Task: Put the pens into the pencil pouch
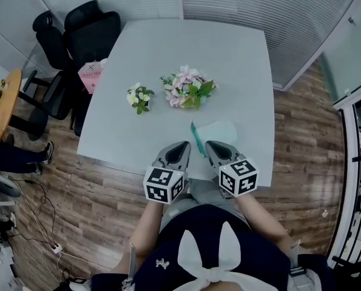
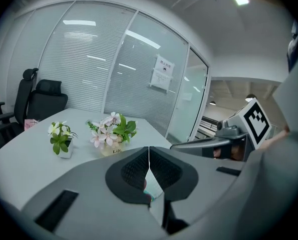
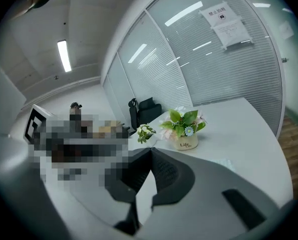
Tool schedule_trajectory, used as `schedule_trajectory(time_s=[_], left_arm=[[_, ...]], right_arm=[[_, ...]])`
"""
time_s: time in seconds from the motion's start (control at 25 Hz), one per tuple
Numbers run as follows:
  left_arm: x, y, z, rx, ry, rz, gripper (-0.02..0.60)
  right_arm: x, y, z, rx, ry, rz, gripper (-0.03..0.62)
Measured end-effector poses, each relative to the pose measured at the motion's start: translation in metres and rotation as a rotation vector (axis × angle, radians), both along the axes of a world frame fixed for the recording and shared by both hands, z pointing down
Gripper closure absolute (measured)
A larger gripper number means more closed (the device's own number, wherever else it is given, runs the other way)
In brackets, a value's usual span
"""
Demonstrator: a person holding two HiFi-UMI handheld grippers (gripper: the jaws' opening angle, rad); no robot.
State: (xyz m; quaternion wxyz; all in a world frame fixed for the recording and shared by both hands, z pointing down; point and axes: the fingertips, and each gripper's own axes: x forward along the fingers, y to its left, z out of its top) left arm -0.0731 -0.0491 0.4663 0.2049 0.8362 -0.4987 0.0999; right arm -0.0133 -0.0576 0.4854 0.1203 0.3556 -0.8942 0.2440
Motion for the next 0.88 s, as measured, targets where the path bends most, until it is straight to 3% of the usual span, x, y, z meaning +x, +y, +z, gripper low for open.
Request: schedule_trajectory(time_s=[0.4,0.64,0.88], left_arm=[[-0.003,0.016,-0.011,0.03,-0.004,-0.022,0.558],[-0.006,0.021,-0.013,0.041,-0.064,-0.027,0.558],[-0.007,0.023,-0.019,0.05,-0.046,-0.033,0.558]], right_arm=[[-0.004,0.015,-0.014,0.056,0.026,-0.038,0.592],[-0.004,0.019,-0.013,0.059,0.041,-0.028,0.592],[-0.004,0.022,-0.016,0.046,0.037,-0.021,0.592]])
